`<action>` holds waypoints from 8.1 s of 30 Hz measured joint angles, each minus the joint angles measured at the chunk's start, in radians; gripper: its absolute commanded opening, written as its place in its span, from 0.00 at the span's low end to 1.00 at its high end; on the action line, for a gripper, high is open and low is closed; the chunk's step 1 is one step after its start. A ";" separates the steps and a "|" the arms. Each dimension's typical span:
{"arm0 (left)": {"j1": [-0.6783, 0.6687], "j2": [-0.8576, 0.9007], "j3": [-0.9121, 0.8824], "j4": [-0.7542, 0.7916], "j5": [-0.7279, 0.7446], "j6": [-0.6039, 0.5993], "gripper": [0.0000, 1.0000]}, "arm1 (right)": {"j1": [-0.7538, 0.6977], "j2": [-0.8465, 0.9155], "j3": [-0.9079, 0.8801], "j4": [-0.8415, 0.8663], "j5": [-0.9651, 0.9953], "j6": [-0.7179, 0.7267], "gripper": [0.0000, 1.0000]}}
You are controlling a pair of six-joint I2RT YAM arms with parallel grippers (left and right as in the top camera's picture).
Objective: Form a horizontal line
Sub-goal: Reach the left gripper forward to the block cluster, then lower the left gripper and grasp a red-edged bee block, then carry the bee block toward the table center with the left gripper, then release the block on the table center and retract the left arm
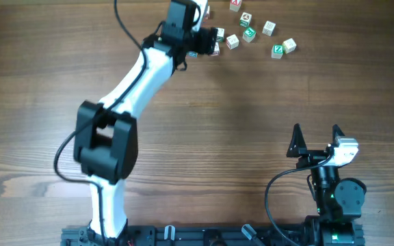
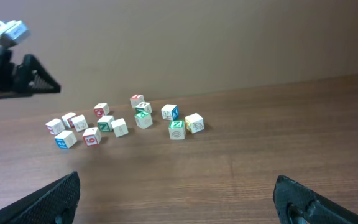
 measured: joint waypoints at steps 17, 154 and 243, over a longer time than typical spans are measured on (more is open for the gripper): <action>0.066 0.321 0.304 -0.156 0.082 -0.186 0.79 | 0.000 0.002 0.000 0.000 0.000 0.000 1.00; -0.157 0.039 -0.219 -0.388 -0.098 -0.369 0.43 | 0.000 0.002 0.000 0.000 0.000 0.000 1.00; -0.212 -0.914 -0.274 -1.318 -0.613 -0.395 1.00 | 0.000 0.002 0.000 0.000 0.000 0.000 1.00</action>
